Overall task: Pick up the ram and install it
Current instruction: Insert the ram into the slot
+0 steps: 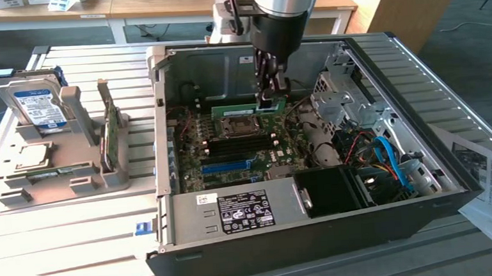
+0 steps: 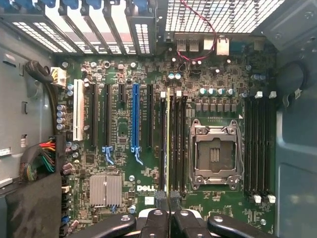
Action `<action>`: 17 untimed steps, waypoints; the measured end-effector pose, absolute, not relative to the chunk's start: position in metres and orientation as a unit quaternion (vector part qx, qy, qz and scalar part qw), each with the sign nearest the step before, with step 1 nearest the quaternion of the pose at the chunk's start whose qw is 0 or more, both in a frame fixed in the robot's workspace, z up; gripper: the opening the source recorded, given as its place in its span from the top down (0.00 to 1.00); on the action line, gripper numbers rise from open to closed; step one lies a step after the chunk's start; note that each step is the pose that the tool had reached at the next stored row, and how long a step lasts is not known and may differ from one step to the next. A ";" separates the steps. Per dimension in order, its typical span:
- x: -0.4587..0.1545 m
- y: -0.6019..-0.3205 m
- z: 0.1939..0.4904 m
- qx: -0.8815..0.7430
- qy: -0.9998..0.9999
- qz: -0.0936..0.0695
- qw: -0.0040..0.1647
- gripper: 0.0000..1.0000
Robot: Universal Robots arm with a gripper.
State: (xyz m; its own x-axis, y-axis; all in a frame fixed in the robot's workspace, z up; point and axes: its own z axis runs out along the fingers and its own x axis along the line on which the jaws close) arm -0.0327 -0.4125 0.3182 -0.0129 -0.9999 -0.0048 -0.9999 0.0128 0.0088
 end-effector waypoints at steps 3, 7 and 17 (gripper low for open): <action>-0.033 -0.412 0.315 0.702 -0.712 -0.005 0.001 0.88; -0.033 -0.413 0.308 0.702 -0.712 -0.005 0.001 0.88; -0.033 -0.412 0.294 0.700 -0.714 -0.005 0.001 0.88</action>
